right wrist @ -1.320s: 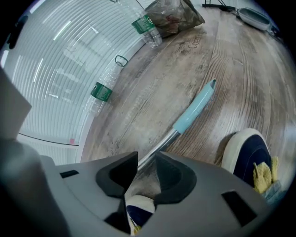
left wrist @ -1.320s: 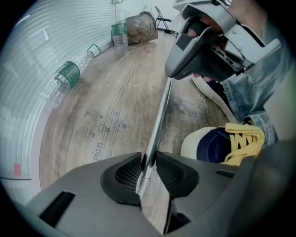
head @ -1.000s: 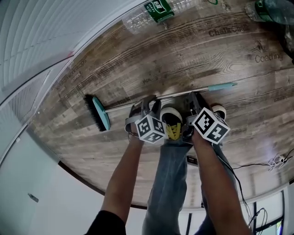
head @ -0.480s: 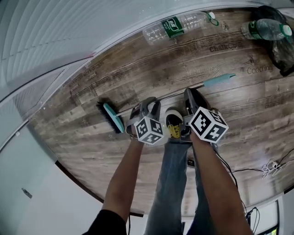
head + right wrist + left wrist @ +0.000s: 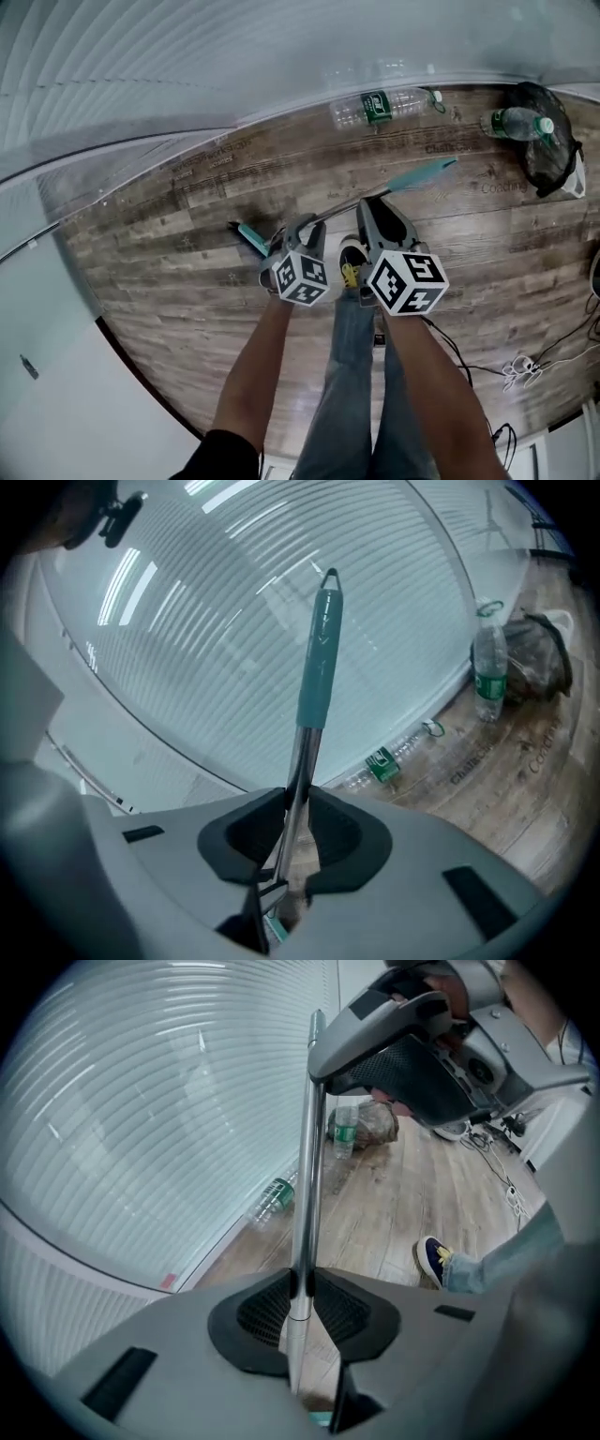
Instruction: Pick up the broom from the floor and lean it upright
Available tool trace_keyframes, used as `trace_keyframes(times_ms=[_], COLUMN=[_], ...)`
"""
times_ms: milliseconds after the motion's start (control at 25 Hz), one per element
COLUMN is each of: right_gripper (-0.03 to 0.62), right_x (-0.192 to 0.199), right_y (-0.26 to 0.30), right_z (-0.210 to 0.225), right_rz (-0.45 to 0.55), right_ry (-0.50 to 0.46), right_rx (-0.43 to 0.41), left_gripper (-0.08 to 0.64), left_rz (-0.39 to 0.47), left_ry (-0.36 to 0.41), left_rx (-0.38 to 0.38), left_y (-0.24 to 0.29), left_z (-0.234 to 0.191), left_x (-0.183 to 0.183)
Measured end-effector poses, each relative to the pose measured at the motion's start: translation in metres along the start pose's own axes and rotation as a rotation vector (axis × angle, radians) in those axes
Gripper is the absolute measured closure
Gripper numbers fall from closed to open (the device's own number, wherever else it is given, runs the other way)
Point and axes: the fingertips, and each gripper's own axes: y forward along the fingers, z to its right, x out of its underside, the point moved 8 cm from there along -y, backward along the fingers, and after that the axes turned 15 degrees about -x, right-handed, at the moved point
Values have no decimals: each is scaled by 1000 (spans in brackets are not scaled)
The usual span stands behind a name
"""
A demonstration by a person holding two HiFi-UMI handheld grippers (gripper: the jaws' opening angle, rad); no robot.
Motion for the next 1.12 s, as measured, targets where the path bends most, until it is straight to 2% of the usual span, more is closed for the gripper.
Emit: trace_keyframes(times_ms=[160, 520, 680, 880, 1000, 1120], right_gripper=[508, 511, 511, 512, 512, 512], right_x=[-33, -94, -116, -123, -123, -120], right_y=[1, 11, 23, 41, 69, 102], right_z=[-63, -214, -276, -337, -359, -374], right_rz=[-40, -153, -202, -251, -320, -369], right_ry=[-140, -514, -657, -796, -869, -902], right_rx=[-116, -398, -500, -570, -589, -584], left_gripper=[468, 468, 469, 468, 469, 469], left_rz=[-1, 39, 70, 119, 134, 141], left_ry=[-104, -426, -549, -659, -717, -748], left_rx=[-55, -197, -237, -251, -249, -227], left_y=[-45, -141, -173, -199, -192, -180], left_z=[-32, -103, -139, -177, -202, -227], left_x=[-13, -35, -45, -41, -32, -19])
